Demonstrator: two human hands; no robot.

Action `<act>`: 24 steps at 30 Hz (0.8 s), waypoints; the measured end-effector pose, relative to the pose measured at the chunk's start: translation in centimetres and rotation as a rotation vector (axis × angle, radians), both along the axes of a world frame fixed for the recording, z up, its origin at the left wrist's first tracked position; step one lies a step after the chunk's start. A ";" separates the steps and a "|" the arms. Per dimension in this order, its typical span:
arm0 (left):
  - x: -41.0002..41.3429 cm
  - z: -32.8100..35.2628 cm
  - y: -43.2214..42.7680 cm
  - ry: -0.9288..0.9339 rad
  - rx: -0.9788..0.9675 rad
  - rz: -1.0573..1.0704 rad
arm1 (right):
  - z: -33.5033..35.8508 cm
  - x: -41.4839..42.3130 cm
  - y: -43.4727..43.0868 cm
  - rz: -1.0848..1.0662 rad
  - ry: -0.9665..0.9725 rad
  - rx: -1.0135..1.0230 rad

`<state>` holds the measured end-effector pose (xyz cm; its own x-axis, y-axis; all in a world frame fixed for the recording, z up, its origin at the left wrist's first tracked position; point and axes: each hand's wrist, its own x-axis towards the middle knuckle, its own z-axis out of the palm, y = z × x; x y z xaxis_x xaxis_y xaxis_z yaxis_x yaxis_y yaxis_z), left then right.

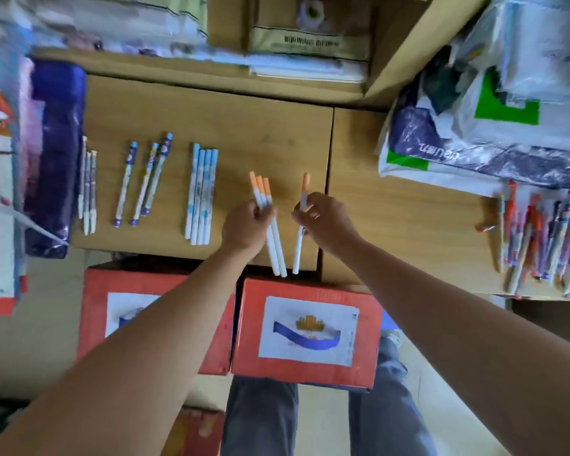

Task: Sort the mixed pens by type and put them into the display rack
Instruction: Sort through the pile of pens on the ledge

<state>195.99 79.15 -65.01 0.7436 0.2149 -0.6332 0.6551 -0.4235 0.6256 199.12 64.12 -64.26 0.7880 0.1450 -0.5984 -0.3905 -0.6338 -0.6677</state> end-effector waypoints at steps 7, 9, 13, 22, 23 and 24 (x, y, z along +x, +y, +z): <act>2.4 -2.1 3.3 -0.082 0.120 -0.145 | -2.2 1.4 5.4 -0.006 -0.113 -0.171; 2.8 -2.5 3.6 -0.119 0.122 -0.164 | -2.6 1.7 6.0 0.000 -0.148 -0.222; 2.8 -2.9 3.9 -0.195 0.133 -0.201 | -2.6 2.0 6.3 0.008 -0.187 -0.268; 1.6 -1.9 4.5 -0.258 0.247 -0.228 | -2.5 0.2 5.1 -0.027 -0.194 -0.275; 1.6 -1.9 4.5 -0.243 0.244 -0.227 | -2.5 -0.1 5.2 -0.017 -0.181 -0.252; 1.6 -2.0 4.5 -0.238 0.236 -0.230 | -2.5 -0.3 5.3 -0.012 -0.170 -0.224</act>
